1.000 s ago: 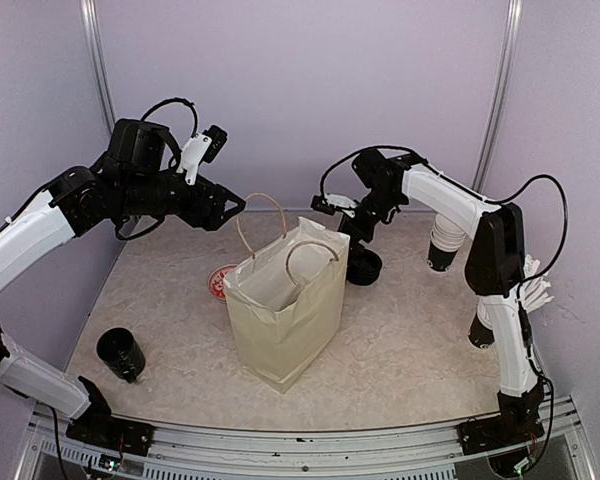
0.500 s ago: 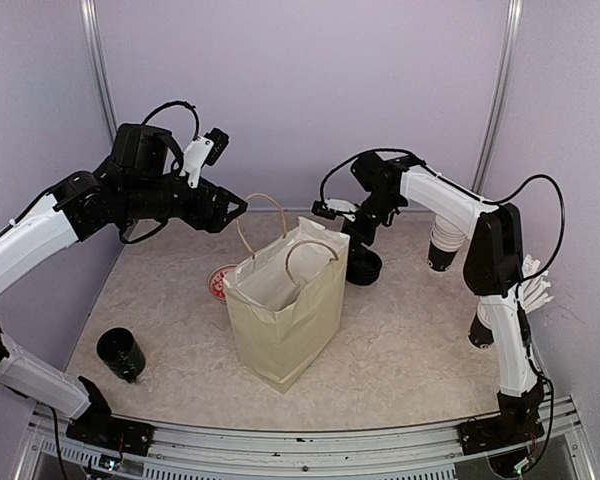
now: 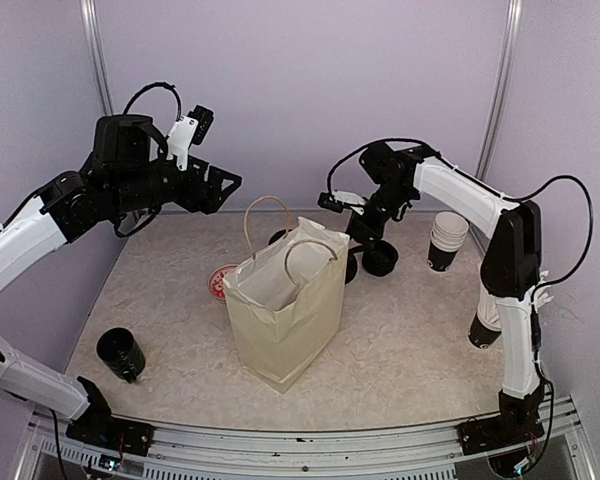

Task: Pack the takeout coffee

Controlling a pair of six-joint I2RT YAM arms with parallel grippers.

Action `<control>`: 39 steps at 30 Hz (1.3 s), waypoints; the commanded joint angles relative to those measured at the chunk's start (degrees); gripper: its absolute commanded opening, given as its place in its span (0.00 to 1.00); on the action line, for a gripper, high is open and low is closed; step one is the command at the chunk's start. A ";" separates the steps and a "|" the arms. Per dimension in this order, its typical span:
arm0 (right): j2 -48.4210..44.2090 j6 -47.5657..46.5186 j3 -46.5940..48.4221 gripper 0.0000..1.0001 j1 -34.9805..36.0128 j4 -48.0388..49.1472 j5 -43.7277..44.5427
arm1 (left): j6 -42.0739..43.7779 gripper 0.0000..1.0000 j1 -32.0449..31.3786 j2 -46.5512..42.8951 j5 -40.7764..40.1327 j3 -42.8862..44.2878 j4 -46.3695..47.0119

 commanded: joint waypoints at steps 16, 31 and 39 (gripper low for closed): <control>-16.12 -2.09 -24.12 0.77 0.24 9.01 3.43 | 2.90 0.99 0.01 -1.67 -4.45 -4.38 11.56; -12.29 5.73 -37.05 0.96 -1.76 26.60 20.71 | 2.47 0.99 -0.07 -6.08 -1.90 -9.56 14.19; -11.91 6.99 -39.08 0.94 -2.66 27.77 23.67 | 2.43 0.99 -0.03 -6.02 -1.36 -10.83 14.99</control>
